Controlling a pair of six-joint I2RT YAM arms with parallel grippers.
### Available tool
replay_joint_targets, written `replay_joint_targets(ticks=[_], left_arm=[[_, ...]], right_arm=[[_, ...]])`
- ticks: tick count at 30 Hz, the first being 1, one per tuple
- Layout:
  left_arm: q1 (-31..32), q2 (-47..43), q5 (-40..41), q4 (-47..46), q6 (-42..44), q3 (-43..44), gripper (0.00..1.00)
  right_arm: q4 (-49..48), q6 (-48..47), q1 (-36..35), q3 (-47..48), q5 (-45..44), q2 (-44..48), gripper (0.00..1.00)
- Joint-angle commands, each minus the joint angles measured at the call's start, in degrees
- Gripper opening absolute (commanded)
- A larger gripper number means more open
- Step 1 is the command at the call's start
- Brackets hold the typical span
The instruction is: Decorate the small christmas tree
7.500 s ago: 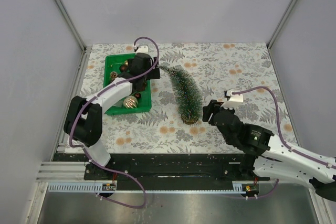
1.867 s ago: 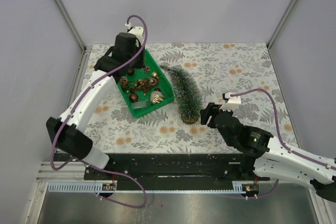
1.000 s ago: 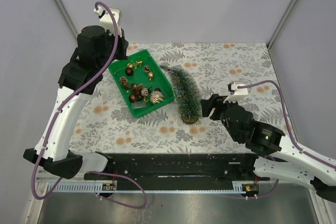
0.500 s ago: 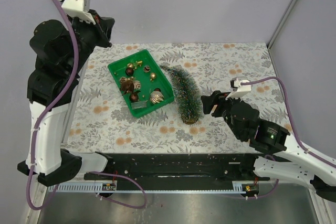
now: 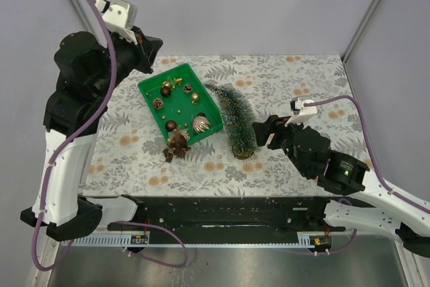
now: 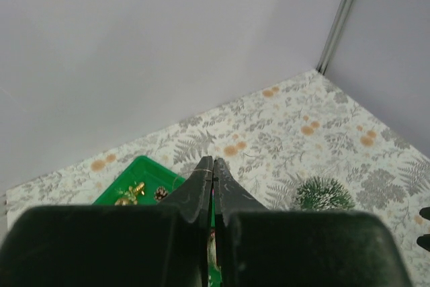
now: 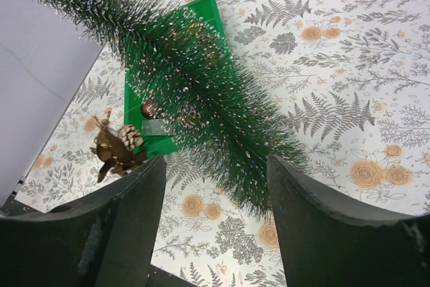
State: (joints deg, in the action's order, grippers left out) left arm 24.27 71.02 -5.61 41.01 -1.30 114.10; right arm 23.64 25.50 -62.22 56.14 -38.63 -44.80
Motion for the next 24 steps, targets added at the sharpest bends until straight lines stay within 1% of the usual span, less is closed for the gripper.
replay_joint_targets(ticks=[1, 6, 7, 12, 21, 24], left_arm=[[-0.10, 0.61, 1.04, -4.36, 0.95, 0.15, 0.00], [-0.10, 0.87, -0.37, -2.70, 0.95, 5.16, 0.00], [-0.10, 0.70, -0.46, -2.52, 2.25, 5.69, 0.00], [-0.10, 0.60, -0.46, -2.52, 3.40, 10.34, 0.00], [-0.10, 1.66, -0.81, -8.49, 7.19, 15.88, 0.00], [-0.10, 1.84, -2.04, -10.77, 8.50, 17.11, 0.00]], right_arm=[[-1.14, 0.43, -0.45, 2.48, 1.98, -0.38, 0.69], [-1.93, -0.62, -0.54, 3.45, 2.68, -1.17, 0.71], [-2.19, -0.80, -0.54, 3.45, 2.77, -1.35, 0.71], [-2.54, -0.89, -0.54, 2.75, 3.39, -1.52, 0.72], [-3.51, -0.62, -0.54, 1.96, 3.65, -1.08, 0.71], [-3.16, -0.71, -0.54, 1.96, 3.65, -1.17, 0.71]])
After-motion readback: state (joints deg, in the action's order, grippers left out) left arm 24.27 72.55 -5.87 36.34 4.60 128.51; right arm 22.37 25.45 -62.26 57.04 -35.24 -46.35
